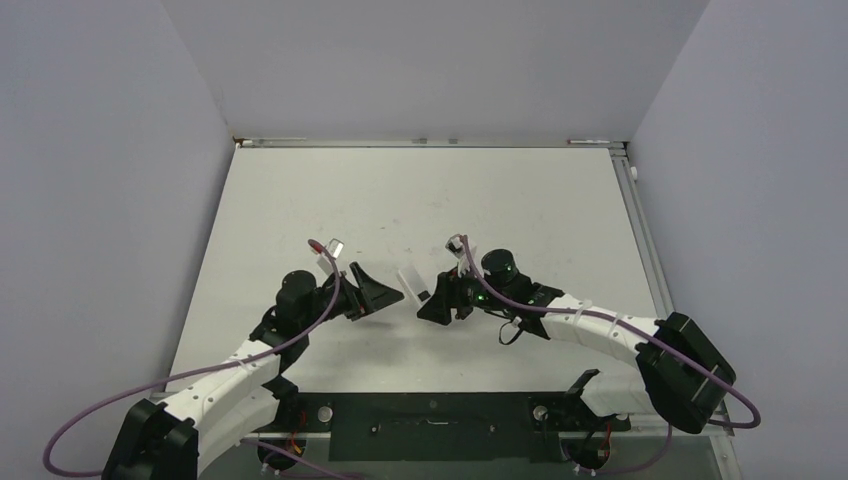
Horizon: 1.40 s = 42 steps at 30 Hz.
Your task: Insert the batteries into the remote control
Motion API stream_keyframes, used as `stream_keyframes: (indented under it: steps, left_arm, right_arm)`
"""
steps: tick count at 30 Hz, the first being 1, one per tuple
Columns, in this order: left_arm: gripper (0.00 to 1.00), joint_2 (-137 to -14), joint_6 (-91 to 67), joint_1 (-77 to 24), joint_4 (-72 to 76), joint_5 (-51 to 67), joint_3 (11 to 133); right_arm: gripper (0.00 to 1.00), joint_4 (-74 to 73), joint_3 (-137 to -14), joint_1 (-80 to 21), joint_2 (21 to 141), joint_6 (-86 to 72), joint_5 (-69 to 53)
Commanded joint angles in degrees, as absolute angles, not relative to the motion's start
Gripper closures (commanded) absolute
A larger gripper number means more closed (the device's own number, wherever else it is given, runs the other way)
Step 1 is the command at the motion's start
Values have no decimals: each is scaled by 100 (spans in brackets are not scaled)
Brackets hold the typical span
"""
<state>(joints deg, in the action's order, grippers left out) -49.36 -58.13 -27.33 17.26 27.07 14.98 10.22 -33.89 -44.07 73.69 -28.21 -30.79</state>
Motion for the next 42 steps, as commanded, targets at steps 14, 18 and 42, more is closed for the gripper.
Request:
stream_keyframes:
  steps: [14, 18, 42]
  left_arm:
    - [21, -5342, -6532, -2698, 4097, 3456, 1466]
    - [21, -5474, -6741, -2699, 4599, 3605, 1395]
    - [65, -5651, -7330, -2698, 5838, 4031, 1302]
  right_arm:
    - [91, 5080, -2905, -4326, 7360, -5403, -4637]
    - [91, 5865, -2758, -4329, 7551, -5847, -4684]
    - [91, 6930, -2469, -4351, 8061, -6393, -4623]
